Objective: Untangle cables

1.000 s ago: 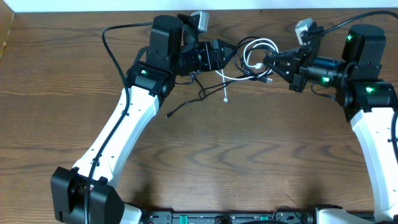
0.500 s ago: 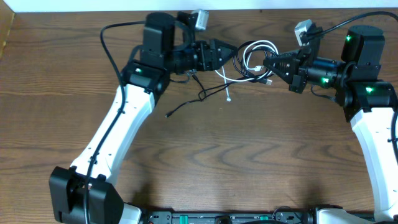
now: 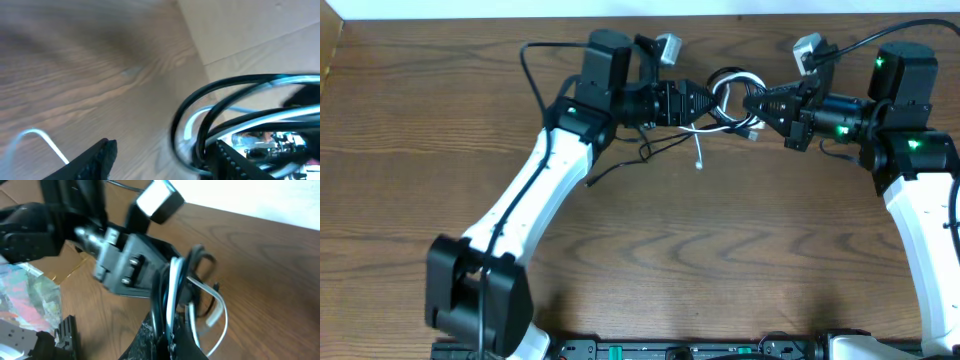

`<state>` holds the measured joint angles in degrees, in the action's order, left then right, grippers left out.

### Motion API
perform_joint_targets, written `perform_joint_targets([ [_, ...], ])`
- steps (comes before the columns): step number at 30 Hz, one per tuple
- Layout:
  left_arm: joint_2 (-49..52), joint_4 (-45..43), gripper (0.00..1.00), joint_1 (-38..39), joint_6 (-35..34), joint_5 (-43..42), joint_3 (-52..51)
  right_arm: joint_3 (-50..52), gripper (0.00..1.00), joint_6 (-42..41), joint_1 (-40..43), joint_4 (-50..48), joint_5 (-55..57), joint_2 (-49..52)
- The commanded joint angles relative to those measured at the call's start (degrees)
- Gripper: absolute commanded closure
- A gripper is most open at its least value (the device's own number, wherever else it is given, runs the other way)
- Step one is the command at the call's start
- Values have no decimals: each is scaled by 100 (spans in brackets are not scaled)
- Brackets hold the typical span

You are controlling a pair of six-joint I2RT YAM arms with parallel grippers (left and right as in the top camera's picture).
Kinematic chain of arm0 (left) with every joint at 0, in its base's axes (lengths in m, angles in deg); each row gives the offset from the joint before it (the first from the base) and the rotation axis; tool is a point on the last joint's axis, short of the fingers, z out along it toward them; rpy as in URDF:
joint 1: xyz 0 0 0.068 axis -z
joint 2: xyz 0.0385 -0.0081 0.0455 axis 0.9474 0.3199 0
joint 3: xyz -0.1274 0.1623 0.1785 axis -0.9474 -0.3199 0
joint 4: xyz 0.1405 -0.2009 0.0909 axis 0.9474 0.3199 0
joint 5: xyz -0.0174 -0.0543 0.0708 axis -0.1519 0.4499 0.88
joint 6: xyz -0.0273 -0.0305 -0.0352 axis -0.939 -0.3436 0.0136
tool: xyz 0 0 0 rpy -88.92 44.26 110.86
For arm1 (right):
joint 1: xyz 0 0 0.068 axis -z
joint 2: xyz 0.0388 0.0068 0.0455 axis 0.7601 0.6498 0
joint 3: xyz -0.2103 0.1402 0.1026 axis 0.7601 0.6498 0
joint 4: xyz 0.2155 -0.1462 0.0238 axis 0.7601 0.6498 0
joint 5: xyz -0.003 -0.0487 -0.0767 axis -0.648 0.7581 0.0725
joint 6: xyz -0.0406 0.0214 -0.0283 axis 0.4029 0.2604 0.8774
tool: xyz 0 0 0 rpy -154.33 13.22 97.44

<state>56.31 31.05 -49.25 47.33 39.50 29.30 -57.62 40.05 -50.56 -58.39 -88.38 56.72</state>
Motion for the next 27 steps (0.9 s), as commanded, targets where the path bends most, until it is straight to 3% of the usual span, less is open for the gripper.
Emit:
perform_joint_targets([
  [1, 238, 9, 42, -52, 50, 570, -55, -48, 99, -72, 24, 22, -214, -57],
  [10, 313, -20, 43, -46, -118, 1241, -55, -48, 99, -70, 22, 127, -555, -57],
  [15, 313, -363, 42, 17, -120, 214, -55, -35, 99, -70, 4, 238, -511, -57],
  [19, 313, -1093, 34, 101, -76, -756, -55, -33, 99, -70, -160, 238, -481, -57],
  [22, 313, -1425, 34, 109, -79, -1224, -55, -33, 99, -334, -214, 332, 260, -57],
  [27, 313, -804, 34, -122, 153, -1023, -55, -33, 99, -1196, -157, 776, 2159, -57],
])
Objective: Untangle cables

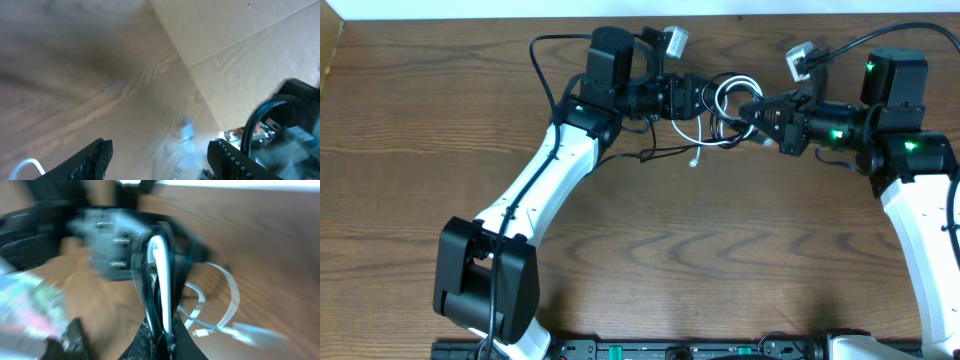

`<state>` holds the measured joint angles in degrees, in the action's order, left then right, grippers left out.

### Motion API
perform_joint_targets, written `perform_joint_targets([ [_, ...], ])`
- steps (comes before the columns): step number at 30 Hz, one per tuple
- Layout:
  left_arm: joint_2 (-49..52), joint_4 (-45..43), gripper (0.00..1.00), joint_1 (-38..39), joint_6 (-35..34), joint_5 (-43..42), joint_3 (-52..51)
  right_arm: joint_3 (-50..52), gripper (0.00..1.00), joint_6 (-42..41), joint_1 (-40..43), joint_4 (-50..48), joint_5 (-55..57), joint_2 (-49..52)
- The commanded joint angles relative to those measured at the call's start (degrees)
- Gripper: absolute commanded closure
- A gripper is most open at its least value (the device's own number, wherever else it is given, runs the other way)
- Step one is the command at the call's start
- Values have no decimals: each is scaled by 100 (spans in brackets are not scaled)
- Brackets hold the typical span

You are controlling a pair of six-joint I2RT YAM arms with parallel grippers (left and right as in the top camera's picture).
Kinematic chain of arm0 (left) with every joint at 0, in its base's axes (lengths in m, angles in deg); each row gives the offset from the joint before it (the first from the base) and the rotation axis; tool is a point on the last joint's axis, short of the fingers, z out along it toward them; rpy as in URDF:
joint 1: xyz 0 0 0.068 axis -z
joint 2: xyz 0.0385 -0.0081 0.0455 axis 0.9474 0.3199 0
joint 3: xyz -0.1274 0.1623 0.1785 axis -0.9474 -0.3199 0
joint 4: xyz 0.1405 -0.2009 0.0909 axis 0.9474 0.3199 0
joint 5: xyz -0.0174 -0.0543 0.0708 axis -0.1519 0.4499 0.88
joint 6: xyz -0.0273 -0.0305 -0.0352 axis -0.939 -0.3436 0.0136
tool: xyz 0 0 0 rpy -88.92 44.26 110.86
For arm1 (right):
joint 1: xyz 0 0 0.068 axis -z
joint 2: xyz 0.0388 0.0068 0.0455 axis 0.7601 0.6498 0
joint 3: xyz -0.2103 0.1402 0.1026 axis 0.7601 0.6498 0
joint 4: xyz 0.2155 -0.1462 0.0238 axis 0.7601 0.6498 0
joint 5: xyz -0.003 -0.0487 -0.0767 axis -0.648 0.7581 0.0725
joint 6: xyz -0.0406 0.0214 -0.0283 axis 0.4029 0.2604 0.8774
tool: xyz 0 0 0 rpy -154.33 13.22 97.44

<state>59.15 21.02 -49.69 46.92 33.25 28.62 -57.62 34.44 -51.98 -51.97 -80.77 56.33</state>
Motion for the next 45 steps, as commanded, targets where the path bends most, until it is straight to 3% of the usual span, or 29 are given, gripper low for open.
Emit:
perform_joint_targets([
  [1, 28, 341, 34, -140, 212, -310, 13, -31, 99, -695, -13, 225, 1700, -15],
  [4, 28, 645, 34, -273, 299, -205, 13, -11, 99, -710, -13, 330, 2076, 7],
  [12, 28, 769, 34, -74, 472, -146, 13, -7, 99, -861, -304, 278, 1832, 570],
  [20, 35, 1545, 34, 190, 636, 1453, 11, -7, 99, -269, -426, -527, -496, 769],
  [27, 35, 1425, 35, 332, 538, 2304, 11, -7, 99, -278, -566, -645, -1187, 769],
  [28, 35, 1427, 40, 348, 529, 2479, 11, -7, 99, -278, -570, -634, -1189, 769],
  [29, 35, 1429, 51, 356, 525, 2658, 11, -7, 99, -278, -570, -619, -1143, 769],
  [30, 35, 1429, 69, 358, 525, 2767, 11, -7, 99, -278, -568, -605, -1056, 772],
  [32, 35, 1432, 92, 354, 525, 2885, 11, -7, 99, -348, -566, -498, -610, 772],
  [37, 33, 1499, 92, 330, 525, 2881, 11, -7, 99, -1539, -387, 101, 1718, 782],
  [42, 24, 1696, 93, 330, 527, 2634, 11, -2, 96, -2024, -236, 647, 3766, 890],
  [44, -2, 1731, 93, 328, 529, 2350, 11, 0, 87, -2022, -236, 769, 4186, 992],
  [45, -24, 1751, 93, 330, 527, 2253, 11, 0, 77, -2022, -234, 809, 4323, 1060],
])
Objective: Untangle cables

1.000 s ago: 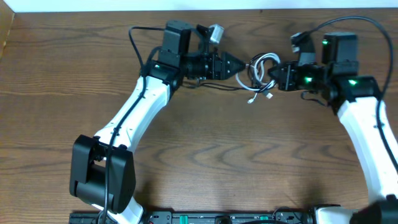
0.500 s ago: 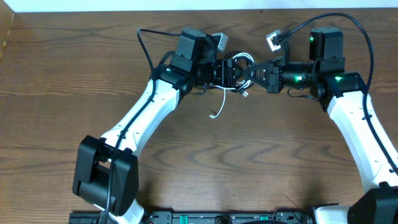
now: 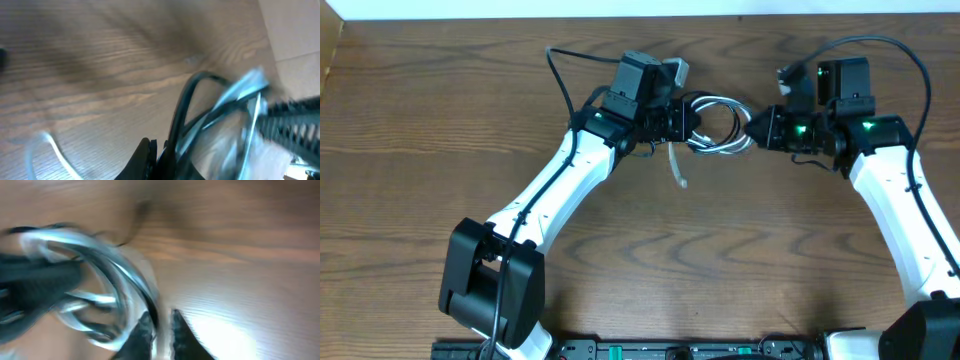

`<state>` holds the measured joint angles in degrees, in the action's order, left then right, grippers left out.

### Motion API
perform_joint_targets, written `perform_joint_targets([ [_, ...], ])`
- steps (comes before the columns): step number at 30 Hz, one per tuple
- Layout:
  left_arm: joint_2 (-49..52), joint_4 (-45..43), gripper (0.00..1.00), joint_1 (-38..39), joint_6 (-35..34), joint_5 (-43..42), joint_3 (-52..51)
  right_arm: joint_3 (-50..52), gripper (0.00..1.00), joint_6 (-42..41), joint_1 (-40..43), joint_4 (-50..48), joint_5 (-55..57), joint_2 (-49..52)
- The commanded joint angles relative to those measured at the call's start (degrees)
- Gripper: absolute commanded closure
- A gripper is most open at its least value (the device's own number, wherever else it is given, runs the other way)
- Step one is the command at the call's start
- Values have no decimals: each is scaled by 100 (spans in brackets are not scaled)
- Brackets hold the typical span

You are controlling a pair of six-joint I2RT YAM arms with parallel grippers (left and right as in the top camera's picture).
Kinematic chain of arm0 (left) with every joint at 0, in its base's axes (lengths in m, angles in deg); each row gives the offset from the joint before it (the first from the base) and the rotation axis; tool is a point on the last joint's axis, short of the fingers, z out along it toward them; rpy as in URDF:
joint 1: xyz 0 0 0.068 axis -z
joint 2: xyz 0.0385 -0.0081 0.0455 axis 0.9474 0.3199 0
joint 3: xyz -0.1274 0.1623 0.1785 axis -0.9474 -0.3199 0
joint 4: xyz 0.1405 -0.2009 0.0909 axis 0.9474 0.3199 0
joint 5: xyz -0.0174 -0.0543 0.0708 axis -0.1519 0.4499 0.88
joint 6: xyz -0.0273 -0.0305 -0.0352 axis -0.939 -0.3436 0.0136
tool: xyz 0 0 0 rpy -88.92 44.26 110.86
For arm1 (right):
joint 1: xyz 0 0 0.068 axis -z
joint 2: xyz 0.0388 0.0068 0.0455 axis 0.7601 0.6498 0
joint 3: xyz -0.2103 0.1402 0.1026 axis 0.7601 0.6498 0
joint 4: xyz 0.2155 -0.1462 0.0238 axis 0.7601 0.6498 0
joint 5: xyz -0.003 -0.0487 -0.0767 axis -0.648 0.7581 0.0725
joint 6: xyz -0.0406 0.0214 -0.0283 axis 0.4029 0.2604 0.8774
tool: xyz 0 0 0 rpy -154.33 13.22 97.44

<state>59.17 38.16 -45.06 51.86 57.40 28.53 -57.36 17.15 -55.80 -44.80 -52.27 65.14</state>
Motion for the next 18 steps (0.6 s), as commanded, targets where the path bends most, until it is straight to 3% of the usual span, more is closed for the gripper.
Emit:
perform_joint_targets([
  [1, -42, 46, 93, -133, 31, -201, 20, -26, 69, -291, 146, 105, 1545, 240],
  [4, -94, 63, 92, -133, -48, -417, 20, -26, 41, -289, 146, 177, 1563, 444],
  [5, -103, 81, 92, -133, -98, -479, 20, -26, 16, -289, 146, 210, 1561, 503],
  [6, -111, 114, 92, -133, -101, -527, 20, -26, 4, -289, 140, 258, 1561, 555],
  [7, -111, 160, 92, -133, -98, -581, 20, -26, 1, -291, 131, 323, 1561, 595],
  [18, -111, 356, 93, -129, 81, -549, 20, -26, 1, -289, 98, 824, 1561, 682],
])
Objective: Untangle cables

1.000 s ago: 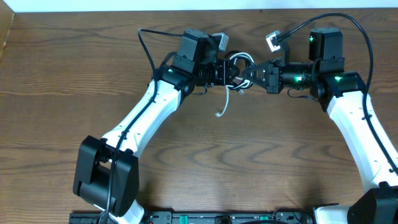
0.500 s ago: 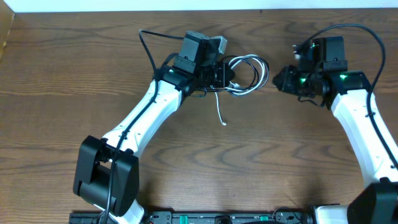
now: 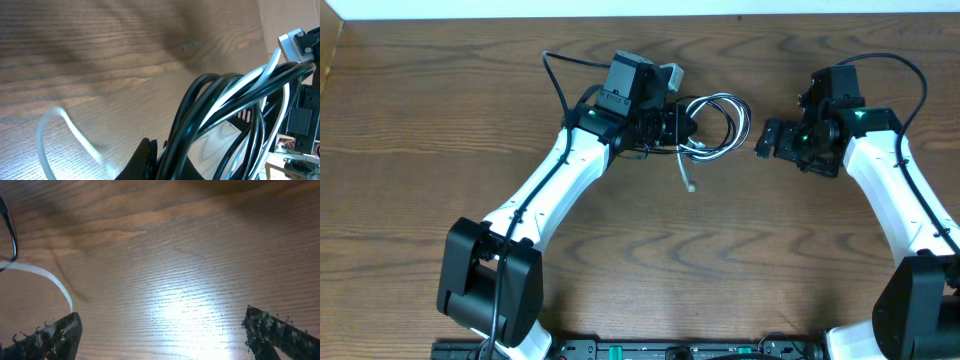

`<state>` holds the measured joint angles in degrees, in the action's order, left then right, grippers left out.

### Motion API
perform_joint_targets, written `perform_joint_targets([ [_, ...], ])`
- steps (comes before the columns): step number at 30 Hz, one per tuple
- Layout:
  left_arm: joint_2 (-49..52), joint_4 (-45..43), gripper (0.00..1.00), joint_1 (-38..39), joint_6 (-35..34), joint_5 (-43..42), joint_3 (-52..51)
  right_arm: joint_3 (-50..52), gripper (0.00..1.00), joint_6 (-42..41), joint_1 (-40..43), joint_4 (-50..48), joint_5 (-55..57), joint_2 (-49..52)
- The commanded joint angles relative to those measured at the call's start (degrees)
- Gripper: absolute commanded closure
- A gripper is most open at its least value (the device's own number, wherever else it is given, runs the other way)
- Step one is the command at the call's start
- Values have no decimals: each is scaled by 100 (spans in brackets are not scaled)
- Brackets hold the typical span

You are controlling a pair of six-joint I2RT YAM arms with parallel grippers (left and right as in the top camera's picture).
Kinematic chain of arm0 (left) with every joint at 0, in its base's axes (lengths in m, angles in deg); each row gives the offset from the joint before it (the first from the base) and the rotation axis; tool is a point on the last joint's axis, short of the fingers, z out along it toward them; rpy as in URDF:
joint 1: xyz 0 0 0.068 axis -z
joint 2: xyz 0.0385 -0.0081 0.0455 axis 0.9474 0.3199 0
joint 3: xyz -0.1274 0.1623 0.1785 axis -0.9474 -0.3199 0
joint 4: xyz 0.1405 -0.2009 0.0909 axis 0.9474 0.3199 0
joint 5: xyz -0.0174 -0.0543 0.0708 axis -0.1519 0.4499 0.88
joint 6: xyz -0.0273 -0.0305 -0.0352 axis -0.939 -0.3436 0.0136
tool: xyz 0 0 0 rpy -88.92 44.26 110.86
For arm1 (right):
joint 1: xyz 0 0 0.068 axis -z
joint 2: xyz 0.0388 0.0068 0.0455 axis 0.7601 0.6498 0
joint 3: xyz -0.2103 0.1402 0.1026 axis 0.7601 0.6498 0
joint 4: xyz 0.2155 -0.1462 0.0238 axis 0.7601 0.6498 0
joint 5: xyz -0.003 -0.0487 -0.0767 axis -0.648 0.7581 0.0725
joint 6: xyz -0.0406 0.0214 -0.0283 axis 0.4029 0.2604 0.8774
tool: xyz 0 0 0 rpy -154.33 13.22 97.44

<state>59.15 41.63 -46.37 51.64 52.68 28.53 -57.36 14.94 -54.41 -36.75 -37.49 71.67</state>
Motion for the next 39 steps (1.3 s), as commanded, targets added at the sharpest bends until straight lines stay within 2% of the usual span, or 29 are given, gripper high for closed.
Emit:
perform_joint_targets([
  [1, -109, 9, 93, 2, 103, -76, 20, -26, 1, -68, -42, 22, 83, 28],
  [39, -107, 9, 93, 2, 210, -74, 20, -26, 1, -68, -42, 22, 83, 28],
])
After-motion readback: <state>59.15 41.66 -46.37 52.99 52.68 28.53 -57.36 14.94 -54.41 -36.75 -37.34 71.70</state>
